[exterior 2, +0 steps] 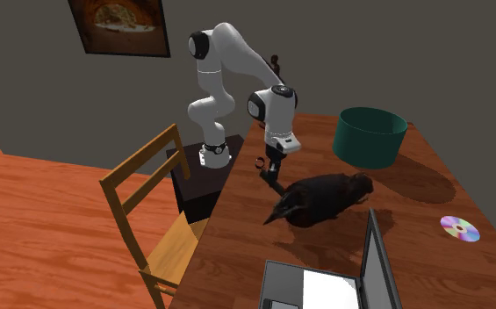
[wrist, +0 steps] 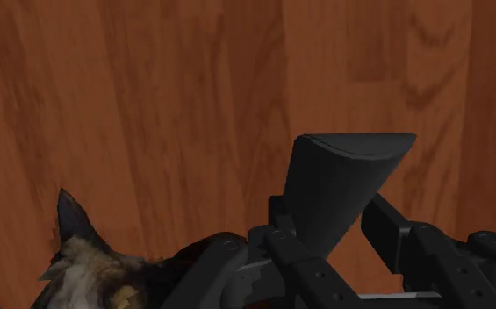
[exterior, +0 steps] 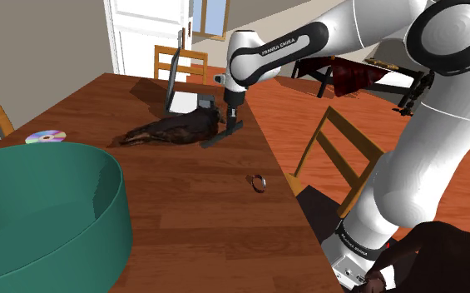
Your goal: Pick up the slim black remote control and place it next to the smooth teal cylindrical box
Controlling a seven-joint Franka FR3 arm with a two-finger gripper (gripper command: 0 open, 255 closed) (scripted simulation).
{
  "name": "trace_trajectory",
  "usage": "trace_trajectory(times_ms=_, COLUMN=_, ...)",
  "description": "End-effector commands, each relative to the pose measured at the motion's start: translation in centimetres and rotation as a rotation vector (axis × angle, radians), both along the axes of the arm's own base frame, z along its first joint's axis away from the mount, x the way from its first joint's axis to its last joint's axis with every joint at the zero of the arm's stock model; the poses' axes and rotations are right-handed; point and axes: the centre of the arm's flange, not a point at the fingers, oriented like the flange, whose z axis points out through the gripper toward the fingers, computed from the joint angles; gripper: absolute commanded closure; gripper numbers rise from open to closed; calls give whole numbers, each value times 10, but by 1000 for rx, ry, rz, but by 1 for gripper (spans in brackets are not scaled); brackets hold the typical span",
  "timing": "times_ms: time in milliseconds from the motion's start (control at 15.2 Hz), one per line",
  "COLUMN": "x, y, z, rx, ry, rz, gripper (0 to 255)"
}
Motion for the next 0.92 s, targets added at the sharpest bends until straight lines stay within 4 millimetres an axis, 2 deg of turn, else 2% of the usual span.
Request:
trace_trajectory(times_ms=0, x=2, y=-1, z=11, rx=0, ry=-2, rz=-1, gripper=255)
trace_trajectory(times_ms=858, x=2, y=-1, z=79, rx=0, ry=-2, rz=-1, gripper=255)
